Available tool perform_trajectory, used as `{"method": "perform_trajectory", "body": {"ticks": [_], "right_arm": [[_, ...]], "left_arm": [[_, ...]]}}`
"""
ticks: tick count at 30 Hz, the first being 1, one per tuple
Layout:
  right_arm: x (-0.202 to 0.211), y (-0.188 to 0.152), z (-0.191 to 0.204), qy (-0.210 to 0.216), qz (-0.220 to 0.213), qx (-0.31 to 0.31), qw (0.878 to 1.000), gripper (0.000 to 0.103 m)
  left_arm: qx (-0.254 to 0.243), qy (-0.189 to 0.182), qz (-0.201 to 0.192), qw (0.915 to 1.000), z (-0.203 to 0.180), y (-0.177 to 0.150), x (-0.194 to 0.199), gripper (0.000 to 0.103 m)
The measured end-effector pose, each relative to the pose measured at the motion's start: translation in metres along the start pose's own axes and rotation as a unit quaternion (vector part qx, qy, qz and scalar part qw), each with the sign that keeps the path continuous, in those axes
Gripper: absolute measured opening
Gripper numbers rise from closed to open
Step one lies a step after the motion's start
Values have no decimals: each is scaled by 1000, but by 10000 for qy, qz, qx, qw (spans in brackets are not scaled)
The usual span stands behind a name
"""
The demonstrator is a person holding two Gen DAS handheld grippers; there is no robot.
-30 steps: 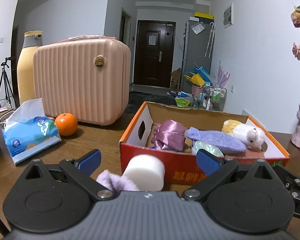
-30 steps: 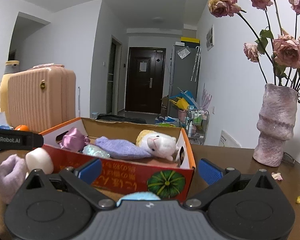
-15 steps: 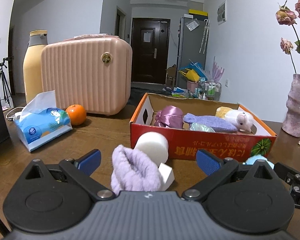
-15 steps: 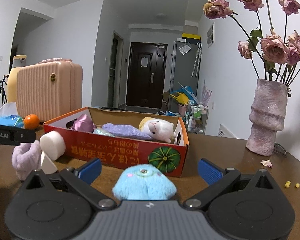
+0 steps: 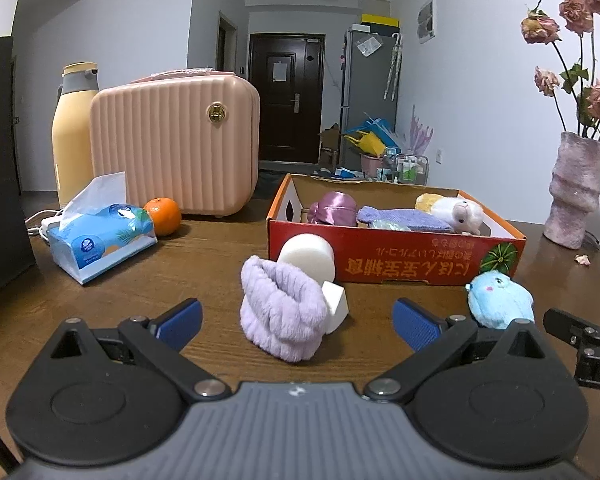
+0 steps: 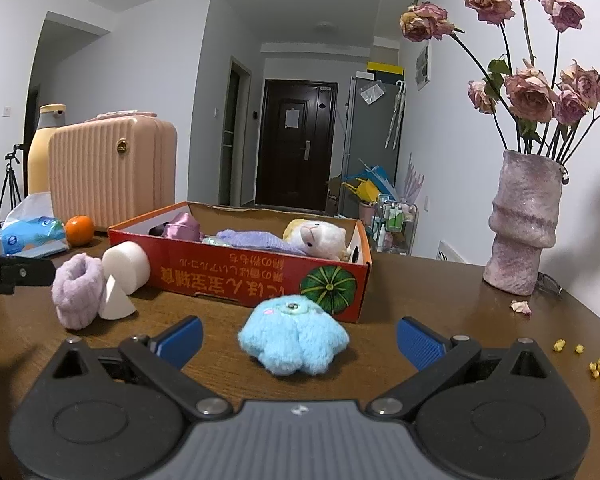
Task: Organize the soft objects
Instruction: 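Move the right gripper down onto the blue fluffy plush and close it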
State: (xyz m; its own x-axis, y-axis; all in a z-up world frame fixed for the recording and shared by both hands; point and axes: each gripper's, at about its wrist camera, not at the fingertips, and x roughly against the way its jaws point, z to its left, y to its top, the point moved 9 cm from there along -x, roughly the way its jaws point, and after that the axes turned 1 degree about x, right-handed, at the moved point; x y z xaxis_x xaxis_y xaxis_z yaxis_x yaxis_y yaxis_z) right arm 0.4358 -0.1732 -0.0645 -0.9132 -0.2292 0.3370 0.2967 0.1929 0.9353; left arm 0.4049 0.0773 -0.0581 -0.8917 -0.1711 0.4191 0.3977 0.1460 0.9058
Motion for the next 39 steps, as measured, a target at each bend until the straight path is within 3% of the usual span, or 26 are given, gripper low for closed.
{"method": "perform_trajectory", "body": {"ticks": [11,36,39], "right_arm": [[-16,-7,2,150,302,-13,9994,103],[-115,-8,-1,153,1212,-286,9921,103],[-122,-8,-4,198,1302,-390,9905,98]], "left_arm": [[-9,-56,32,10000,3,-3,5,103],[138,-32,196,9997,14,-2,-8,103],[135,-13,203,9997,14,-2,-8,103]]}}
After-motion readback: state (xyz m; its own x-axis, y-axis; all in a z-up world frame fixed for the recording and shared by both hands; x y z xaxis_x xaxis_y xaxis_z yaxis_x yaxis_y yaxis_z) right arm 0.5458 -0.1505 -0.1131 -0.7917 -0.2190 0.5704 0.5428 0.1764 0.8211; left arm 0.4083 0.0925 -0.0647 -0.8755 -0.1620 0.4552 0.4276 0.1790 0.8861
